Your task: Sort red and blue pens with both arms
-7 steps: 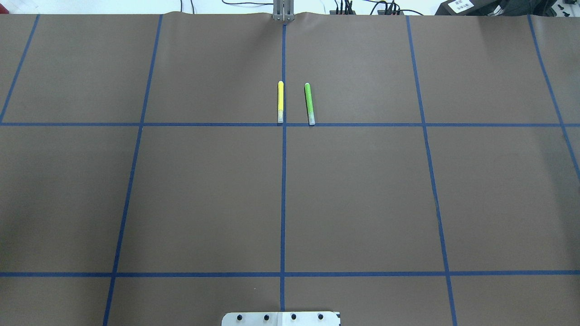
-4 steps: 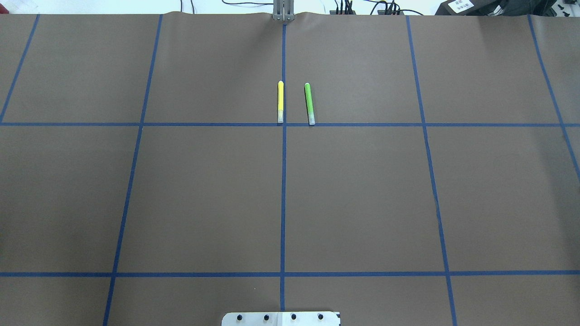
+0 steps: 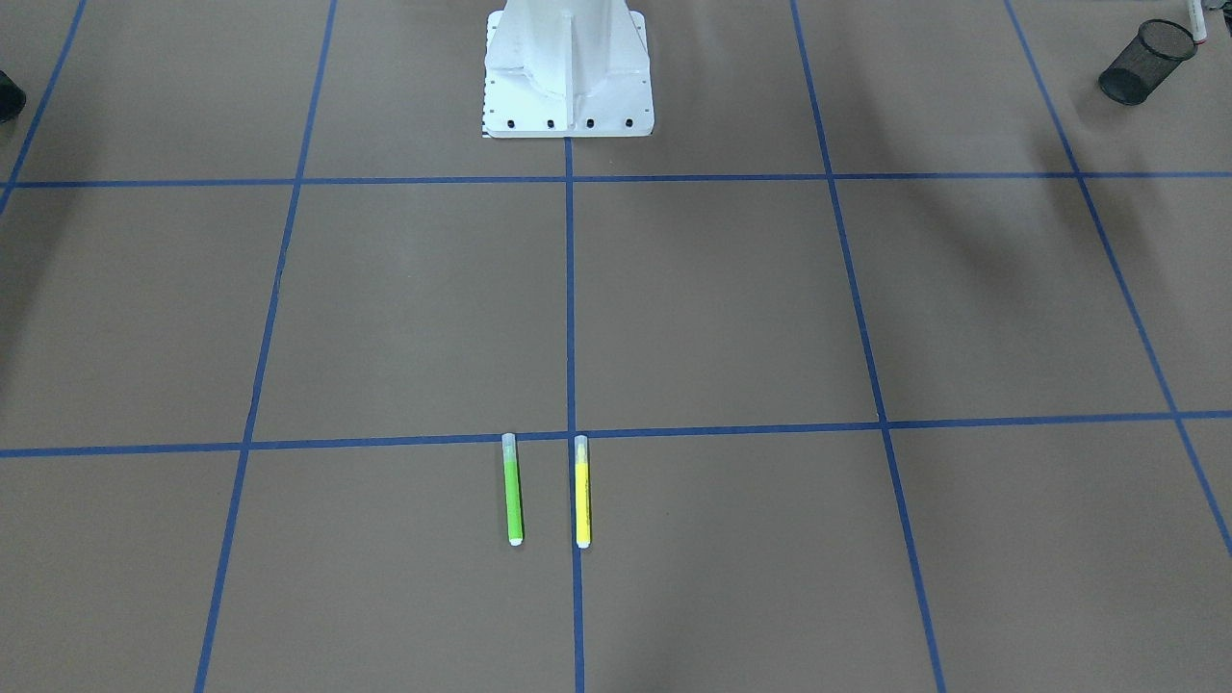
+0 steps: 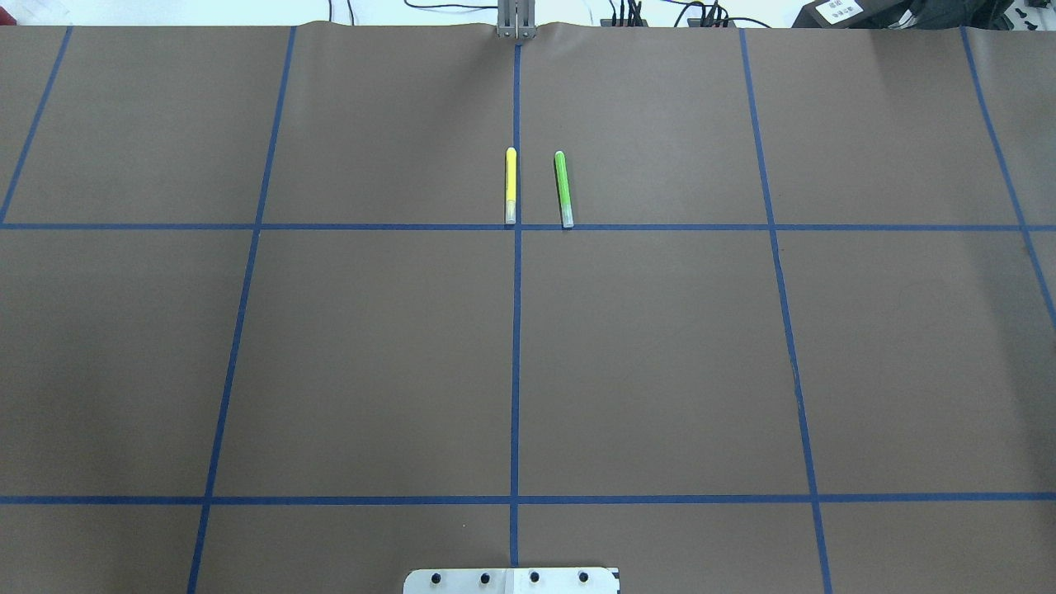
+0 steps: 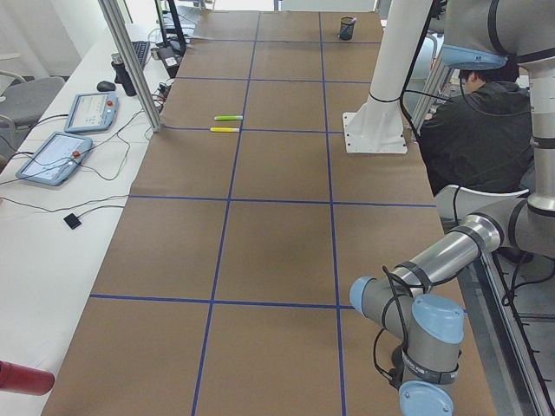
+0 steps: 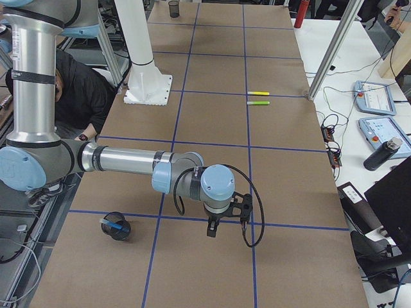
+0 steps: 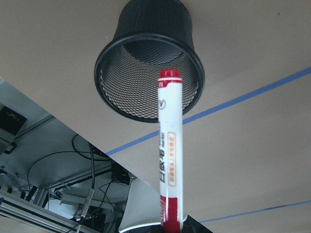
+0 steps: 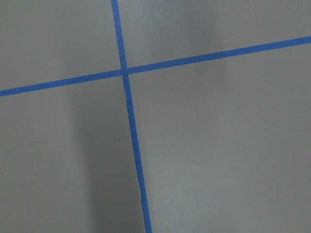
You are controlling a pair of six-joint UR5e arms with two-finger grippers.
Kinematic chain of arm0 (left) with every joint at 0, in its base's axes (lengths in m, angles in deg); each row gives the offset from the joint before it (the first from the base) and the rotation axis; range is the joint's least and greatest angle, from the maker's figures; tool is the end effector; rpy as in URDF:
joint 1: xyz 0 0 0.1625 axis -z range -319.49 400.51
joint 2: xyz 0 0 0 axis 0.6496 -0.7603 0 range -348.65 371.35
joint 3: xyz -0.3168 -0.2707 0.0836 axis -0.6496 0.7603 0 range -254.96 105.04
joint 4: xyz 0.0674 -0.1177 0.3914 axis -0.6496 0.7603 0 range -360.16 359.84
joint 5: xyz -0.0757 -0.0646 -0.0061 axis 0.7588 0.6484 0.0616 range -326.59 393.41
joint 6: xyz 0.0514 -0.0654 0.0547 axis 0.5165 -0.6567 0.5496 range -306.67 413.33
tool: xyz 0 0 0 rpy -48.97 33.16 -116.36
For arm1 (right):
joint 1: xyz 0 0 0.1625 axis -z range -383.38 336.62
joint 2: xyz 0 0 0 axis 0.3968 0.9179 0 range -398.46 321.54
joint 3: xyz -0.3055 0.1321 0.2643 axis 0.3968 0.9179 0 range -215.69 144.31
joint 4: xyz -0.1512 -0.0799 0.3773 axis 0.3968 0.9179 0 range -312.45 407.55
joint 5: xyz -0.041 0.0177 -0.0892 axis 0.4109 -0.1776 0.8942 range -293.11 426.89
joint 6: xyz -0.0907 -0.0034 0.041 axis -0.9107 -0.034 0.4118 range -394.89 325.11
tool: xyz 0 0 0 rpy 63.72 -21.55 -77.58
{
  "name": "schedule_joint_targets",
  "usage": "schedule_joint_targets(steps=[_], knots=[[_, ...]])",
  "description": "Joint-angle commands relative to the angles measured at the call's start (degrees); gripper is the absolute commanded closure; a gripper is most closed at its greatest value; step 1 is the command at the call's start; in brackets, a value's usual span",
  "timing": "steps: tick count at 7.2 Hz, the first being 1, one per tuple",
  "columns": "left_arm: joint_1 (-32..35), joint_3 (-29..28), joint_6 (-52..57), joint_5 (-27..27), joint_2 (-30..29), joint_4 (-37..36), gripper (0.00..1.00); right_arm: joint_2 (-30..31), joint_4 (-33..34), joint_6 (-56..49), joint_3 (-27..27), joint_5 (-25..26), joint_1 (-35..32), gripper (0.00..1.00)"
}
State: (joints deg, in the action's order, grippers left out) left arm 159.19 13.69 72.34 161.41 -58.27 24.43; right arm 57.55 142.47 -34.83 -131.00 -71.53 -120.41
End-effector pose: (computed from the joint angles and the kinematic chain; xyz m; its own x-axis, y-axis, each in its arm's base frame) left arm -0.1317 -0.0909 0.8096 0.3824 -0.8534 -0.3543 -0.1064 0.3402 -0.9343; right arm 0.1123 -0.4300 0.6656 0.6497 0.1549 0.7443 -0.1225 0.9876 -0.0986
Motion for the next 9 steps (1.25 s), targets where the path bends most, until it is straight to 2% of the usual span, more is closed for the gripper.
schedule_joint_targets(steps=[1, 4, 9], knots=[[0.1, -0.6, 0.1, 0.4, 0.2, -0.9, 1.00, 0.1, 0.0, -0.1, 0.0, 0.0, 0.0, 0.00], [0.1, -1.2, 0.1, 2.1, 1.6, -1.6, 1.00, 0.0, 0.0, 0.0, -0.1, 0.1, 0.0, 0.00], [0.1, -6.2, -0.5, 7.3, 1.7, -0.8, 1.00, 0.0, 0.0, 0.0, -0.7, 0.2, 0.0, 0.00]])
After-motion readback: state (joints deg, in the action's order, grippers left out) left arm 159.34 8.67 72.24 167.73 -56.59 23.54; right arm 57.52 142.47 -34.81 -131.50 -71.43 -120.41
